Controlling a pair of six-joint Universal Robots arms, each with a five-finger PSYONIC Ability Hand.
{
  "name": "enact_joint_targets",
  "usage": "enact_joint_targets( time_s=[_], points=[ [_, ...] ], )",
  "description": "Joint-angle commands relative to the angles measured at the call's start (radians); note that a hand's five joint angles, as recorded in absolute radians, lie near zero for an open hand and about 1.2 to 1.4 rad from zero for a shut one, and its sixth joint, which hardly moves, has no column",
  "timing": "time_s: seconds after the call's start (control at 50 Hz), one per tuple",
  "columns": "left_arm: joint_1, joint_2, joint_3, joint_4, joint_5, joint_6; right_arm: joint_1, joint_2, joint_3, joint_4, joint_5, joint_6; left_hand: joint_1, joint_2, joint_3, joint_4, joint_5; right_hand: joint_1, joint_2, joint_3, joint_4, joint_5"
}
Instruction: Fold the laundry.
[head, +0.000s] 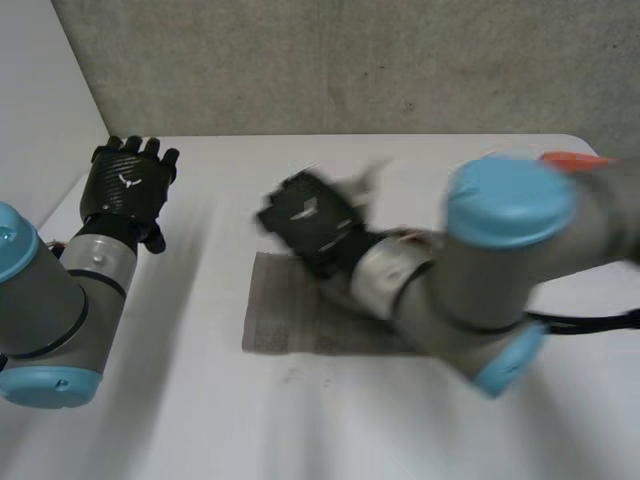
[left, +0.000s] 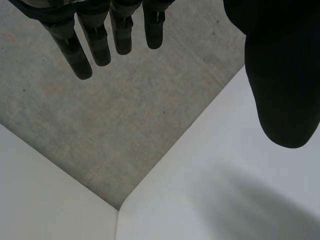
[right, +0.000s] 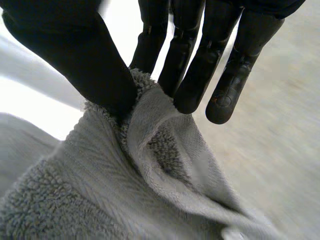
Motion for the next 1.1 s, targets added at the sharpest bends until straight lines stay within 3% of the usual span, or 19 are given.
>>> enact_joint_targets(
  time_s=[0.02,0.04,0.06,0.08,0.14,0.22,0.36,0.5,0.58,0.66,0.68,0.76,0.94,1.1],
  points=[
    [-0.001,-0.008,-0.027,0.0,0.001,0.0,0.12,0.24,-0.17,0.065,0.009,-0.011,-0.013,-0.027,-0.034,-0.029,-0.047,0.418,0.219,0.207,0.206,0.234],
    [-0.003,-0.008,-0.027,0.0,0.001,0.0,0.125,0.251,-0.184,0.076,0.012,-0.011,-0.013,-0.027,-0.034,-0.029,-0.047,0.274,0.075,0.063,0.061,0.089],
    [-0.004,-0.008,-0.027,0.0,0.001,0.0,0.131,0.26,-0.199,0.103,0.024,-0.011,-0.013,-0.027,-0.034,-0.029,-0.047,-0.228,-0.427,-0.439,-0.44,-0.412],
    [-0.009,-0.009,-0.026,0.002,0.003,0.0,0.129,0.258,-0.205,0.114,0.038,-0.009,-0.013,-0.027,-0.034,-0.029,-0.047,-0.396,-0.594,-0.606,-0.608,-0.58],
    [-0.015,-0.009,-0.02,0.002,0.006,0.0,0.119,0.248,-0.21,0.146,0.127,-0.003,-0.013,-0.027,-0.034,-0.029,-0.047,-0.719,-0.918,-0.93,-0.931,-0.903],
    [-0.047,-0.009,-0.004,0.002,0.024,-0.003,0.094,0.194,-0.154,0.156,0.233,0.014,-0.013,-0.027,-0.034,-0.029,-0.047,-0.804,-1.003,-1.015,-1.016,-0.988],
    [-0.158,-0.014,0.039,0.0,0.029,-0.058,-0.064,-0.036,0.116,0.153,0.274,0.109,-0.013,-0.027,-0.034,-0.029,-0.047,-0.791,-0.99,-1.002,-1.003,-0.975],
    [-0.242,-0.103,0.078,0.0,0.027,-0.11,-0.165,-0.073,0.33,0.131,0.245,0.112,-0.013,-0.027,-0.034,-0.029,-0.047,-0.679,-0.878,-0.89,-0.892,-0.864],
    [-0.268,-0.133,0.098,0.0,0.027,-0.109,-0.237,-0.073,0.43,0.064,0.233,0.104,-0.013,-0.027,-0.034,-0.029,-0.047,-0.325,-0.524,-0.536,-0.537,-0.509],
    [-0.264,-0.135,0.1,0.0,0.026,-0.109,-0.303,-0.073,0.493,-0.034,0.236,0.093,-0.013,-0.027,-0.034,-0.029,-0.047,0.162,-0.037,-0.048,-0.05,-0.022],
    [-0.262,-0.135,0.098,-0.001,0.026,-0.109,-0.32,-0.076,0.5,-0.048,0.239,0.083,-0.013,-0.027,-0.034,-0.029,-0.047,0.415,0.216,0.205,0.203,0.231],
    [-0.259,-0.13,0.091,-0.003,0.026,-0.11,-0.349,-0.087,0.523,-0.057,0.244,0.044,-0.013,-0.027,-0.034,-0.029,-0.047,0.418,0.219,0.207,0.206,0.234],
    [-0.221,-0.078,0.082,-0.041,0.026,-0.113,-0.314,-0.214,0.447,-0.051,0.267,-0.049,-0.013,-0.027,-0.034,-0.029,-0.047,0.418,0.219,0.207,0.206,0.234],
    [-0.172,-0.043,0.075,-0.093,0.016,-0.116,-0.044,-0.119,0.231,-0.042,0.31,-0.101,-0.013,-0.027,-0.034,-0.029,-0.047,0.418,0.219,0.207,0.206,0.234]
  ],
)
